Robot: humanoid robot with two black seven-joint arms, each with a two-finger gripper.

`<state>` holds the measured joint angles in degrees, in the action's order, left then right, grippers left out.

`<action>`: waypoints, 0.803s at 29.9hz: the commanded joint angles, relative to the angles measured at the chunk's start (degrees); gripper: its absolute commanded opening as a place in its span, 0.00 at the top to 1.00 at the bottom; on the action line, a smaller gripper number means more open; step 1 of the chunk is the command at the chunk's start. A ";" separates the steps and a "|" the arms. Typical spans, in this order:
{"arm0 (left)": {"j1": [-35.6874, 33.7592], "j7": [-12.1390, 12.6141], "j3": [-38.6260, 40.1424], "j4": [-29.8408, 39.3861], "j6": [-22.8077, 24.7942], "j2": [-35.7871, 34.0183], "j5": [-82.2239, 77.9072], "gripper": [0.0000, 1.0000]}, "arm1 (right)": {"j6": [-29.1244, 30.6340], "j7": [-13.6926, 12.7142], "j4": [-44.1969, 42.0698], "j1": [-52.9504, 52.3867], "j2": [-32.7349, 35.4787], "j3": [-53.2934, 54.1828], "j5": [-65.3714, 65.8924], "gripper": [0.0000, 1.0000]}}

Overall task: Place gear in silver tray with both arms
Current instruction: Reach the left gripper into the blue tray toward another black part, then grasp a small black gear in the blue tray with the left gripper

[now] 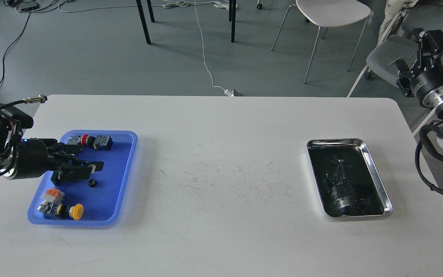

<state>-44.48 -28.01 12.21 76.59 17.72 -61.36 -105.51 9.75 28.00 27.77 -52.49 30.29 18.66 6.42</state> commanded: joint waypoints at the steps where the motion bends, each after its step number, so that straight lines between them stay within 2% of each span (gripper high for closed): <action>1: 0.09 0.01 -1.66 -0.30 -1.72 1.85 -2.94 0.03 | -0.17 0.00 -0.08 0.20 0.30 0.15 0.00 0.06; 6: 0.53 0.01 -5.36 -3.72 -5.50 4.48 -2.94 0.05 | -0.25 0.00 0.00 1.34 0.39 1.20 -0.09 0.06; 17: 0.97 0.01 -5.97 -9.44 -6.21 7.48 -3.99 0.14 | -0.43 0.00 -0.08 1.51 0.47 1.73 -0.09 0.06; 24: 2.11 0.01 -5.97 -13.13 -9.02 7.39 -5.23 0.17 | -0.87 0.00 -0.08 1.60 0.39 1.73 -0.09 0.06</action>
<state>-43.25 -28.00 6.24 64.85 9.69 -53.83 -110.58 8.93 28.00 27.69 -50.97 30.70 20.39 6.33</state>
